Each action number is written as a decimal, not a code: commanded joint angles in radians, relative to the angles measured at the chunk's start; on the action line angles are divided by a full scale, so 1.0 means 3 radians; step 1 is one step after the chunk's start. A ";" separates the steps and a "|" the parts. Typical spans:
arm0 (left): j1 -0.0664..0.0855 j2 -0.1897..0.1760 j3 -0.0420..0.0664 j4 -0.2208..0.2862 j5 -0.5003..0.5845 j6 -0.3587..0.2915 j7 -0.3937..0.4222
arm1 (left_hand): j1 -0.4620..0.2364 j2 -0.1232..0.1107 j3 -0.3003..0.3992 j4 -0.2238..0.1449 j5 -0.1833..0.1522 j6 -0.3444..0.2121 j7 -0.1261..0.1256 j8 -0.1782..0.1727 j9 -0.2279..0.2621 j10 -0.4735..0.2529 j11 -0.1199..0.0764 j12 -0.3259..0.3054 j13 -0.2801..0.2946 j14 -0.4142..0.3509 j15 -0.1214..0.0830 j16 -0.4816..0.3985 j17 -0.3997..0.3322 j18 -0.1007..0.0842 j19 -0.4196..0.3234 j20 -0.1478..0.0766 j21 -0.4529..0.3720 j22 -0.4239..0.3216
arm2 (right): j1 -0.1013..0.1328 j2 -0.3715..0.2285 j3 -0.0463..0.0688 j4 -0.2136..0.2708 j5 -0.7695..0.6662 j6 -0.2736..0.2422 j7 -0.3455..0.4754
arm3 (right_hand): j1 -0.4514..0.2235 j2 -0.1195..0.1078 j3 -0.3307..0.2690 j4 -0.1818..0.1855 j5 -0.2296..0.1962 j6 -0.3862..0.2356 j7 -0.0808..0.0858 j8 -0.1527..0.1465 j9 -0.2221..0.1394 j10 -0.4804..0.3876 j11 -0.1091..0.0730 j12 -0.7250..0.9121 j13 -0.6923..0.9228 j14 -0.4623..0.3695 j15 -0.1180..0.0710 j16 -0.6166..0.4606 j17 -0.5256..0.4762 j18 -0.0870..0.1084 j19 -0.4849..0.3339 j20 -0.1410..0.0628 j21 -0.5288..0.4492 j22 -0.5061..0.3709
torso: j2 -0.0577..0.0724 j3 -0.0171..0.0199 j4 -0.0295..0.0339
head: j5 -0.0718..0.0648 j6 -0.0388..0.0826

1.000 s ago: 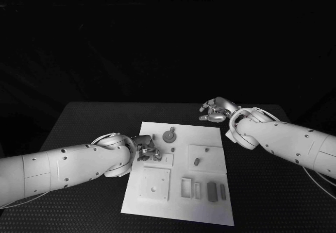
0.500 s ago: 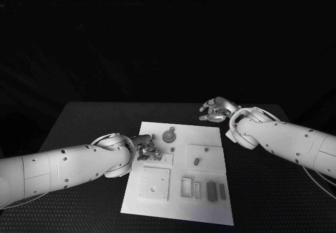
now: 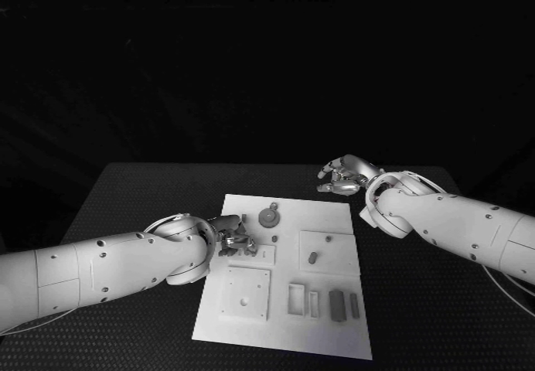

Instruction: Assemble the parts on the task board

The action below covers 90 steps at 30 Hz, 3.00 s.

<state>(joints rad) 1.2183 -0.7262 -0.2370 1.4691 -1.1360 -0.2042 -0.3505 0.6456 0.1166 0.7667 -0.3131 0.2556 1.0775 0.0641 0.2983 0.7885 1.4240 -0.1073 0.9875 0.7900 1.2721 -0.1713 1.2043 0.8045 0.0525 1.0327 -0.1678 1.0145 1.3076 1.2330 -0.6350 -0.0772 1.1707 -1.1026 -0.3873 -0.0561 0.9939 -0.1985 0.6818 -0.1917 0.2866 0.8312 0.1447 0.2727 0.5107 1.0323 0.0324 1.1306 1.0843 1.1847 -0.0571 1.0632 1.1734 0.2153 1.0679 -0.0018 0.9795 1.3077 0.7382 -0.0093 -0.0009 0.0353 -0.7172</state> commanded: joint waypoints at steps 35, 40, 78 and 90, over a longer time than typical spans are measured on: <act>-0.0036 0.0018 -0.0003 -0.0010 -0.0154 0.0072 -0.0043 | 0.0073 -0.0104 0.0032 0.0097 -0.0077 0.0666 -0.0292 0.0091 0.0048 -0.0037 -0.0087 0.0064 -0.0052 0.0033 -0.0030 0.0065 -0.0036 0.0031 0.0022 -0.0308 0.0010 0.0047 | -0.0001 0.0014 0.0000 -0.0010 0.0007 0.0071 0.0011 | -0.0037 0.0005 -0.0021 0.0003 0.0030 0.0086 0.0050 0.0009 -0.0004 -0.0356 0.0053 0.0020 -0.0010 -0.0018 -0.0007 0.0019 -0.0007 0.0155 0.0000 -0.0002 -0.0016 0.0037 | 0.0000 -0.0003 0.0000 | 0.0004 -0.0020; -0.0036 0.0012 -0.0003 -0.0023 -0.0159 0.0024 -0.0048 | 0.0069 -0.0087 0.0031 0.0101 -0.0075 0.0668 -0.0296 0.0101 0.0053 -0.0036 -0.0091 0.0070 -0.0054 0.0033 -0.0028 0.0070 -0.0038 0.0032 0.0025 -0.0309 0.0011 0.0047 | -0.0001 0.0014 0.0000 -0.0009 0.0007 0.0072 0.0010 | -0.0036 0.0003 -0.0021 0.0002 0.0032 0.0086 0.0050 0.0009 -0.0004 -0.0357 0.0053 0.0021 -0.0011 -0.0018 -0.0007 0.0020 -0.0008 0.0155 0.0000 -0.0002 -0.0016 0.0037 | -0.0001 -0.0001 0.0000 | 0.0004 -0.0019; -0.0049 -0.0005 -0.0003 0.0008 -0.0196 -0.0096 -0.0064 | 0.0097 -0.0078 0.0063 0.0092 -0.0155 0.0633 -0.0296 0.0126 0.0062 -0.0051 -0.0092 0.0082 -0.0084 0.0018 -0.0028 0.0079 -0.0059 0.0041 0.0021 -0.0314 0.0014 0.0052 | -0.0002 0.0015 0.0000 -0.0015 0.0007 0.0103 0.0014 | -0.0046 -0.0001 -0.0026 0.0006 0.0032 0.0082 0.0051 0.0007 -0.0006 -0.0359 0.0054 0.0026 -0.0016 -0.0021 -0.0007 0.0022 -0.0011 0.0155 0.0000 -0.0002 -0.0018 0.0040 | 0.0001 -0.0002 -0.0001 | 0.0019 -0.0016; -0.0064 -0.0018 -0.0003 0.0030 -0.0197 -0.0155 -0.0028 | 0.0128 -0.0067 0.0072 0.0103 -0.0152 0.0627 -0.0295 0.0134 0.0062 -0.0054 -0.0092 0.0085 -0.0094 0.0018 -0.0027 0.0084 -0.0067 0.0039 0.0022 -0.0313 0.0015 0.0051 | -0.0005 0.0017 0.0000 -0.0020 0.0008 0.0104 0.0017 | -0.0050 0.0000 -0.0027 0.0009 0.0033 0.0082 0.0051 0.0007 -0.0007 -0.0360 0.0054 0.0027 -0.0018 -0.0021 -0.0006 0.0023 -0.0012 0.0155 0.0000 -0.0002 -0.0019 0.0040 | 0.0001 -0.0002 -0.0001 | 0.0016 -0.0021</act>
<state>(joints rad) 1.2024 -0.7304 -0.2356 1.4775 -1.1866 -0.2415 -0.3529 0.6645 0.0774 0.7791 -0.2900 0.2078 1.0963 0.0512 0.3342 0.8062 1.4270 -0.1115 1.0067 0.7631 1.2778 -0.1735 1.2243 0.7860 0.0538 1.0326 -0.1678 1.0144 1.3077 1.2321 -0.6305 -0.0773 1.1652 -1.0989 -0.3687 -0.0558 0.9860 -0.1987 0.6790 -0.1890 0.2905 0.8311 0.1448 0.2727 0.5101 1.0323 0.0324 1.1343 1.0798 1.1848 -0.0569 1.0668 1.1709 0.2159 1.0679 -0.0018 0.9796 1.3077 0.7382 -0.0100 -0.0009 0.0407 -0.7230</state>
